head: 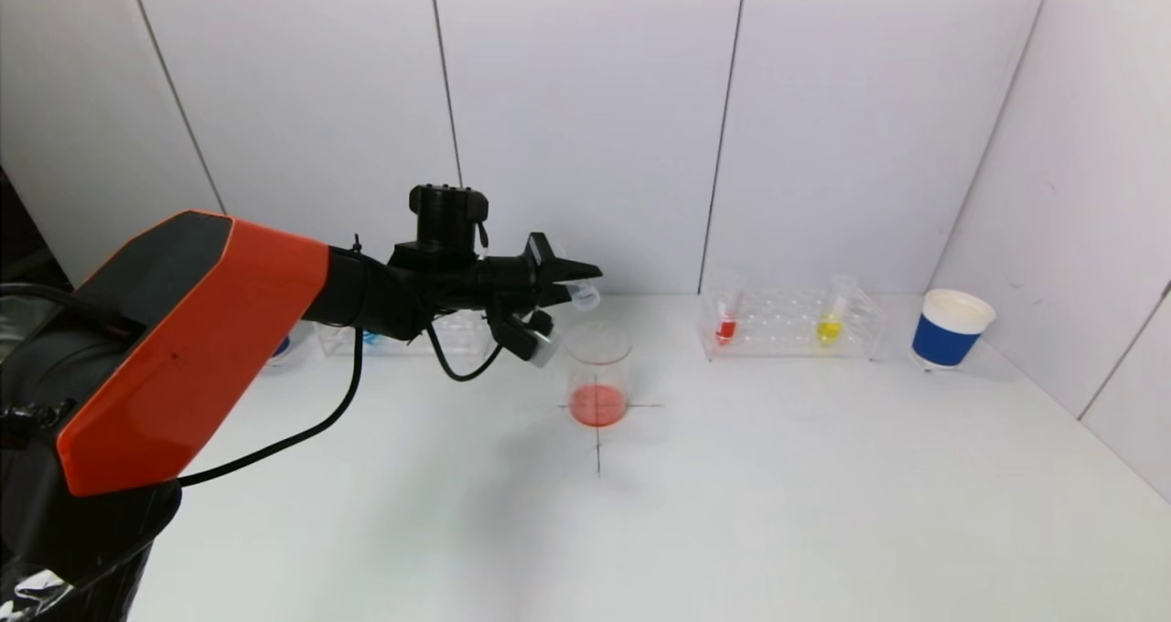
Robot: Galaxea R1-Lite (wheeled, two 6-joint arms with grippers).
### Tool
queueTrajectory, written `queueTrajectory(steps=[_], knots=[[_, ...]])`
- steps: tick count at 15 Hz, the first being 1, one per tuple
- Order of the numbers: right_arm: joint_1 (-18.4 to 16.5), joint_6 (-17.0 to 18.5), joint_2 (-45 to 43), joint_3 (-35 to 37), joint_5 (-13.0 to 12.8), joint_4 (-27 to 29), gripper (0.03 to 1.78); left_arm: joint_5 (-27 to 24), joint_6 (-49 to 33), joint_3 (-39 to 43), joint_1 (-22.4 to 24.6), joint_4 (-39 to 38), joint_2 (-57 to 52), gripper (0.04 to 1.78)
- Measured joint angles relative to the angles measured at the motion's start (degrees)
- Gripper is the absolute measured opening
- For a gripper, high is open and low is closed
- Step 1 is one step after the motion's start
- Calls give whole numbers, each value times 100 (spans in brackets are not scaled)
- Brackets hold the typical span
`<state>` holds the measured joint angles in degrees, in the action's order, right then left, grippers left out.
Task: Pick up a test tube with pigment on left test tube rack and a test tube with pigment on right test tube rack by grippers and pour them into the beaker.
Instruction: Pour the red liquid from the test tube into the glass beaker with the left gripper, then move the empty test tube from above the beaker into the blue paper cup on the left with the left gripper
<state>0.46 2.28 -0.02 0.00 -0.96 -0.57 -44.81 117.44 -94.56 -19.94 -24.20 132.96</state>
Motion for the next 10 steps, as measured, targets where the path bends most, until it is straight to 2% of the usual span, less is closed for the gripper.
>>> queueTrajectory(steps=[10], knots=[[-5, 0, 0, 0, 2, -2, 176, 9, 26, 11, -21, -16, -5, 46]])
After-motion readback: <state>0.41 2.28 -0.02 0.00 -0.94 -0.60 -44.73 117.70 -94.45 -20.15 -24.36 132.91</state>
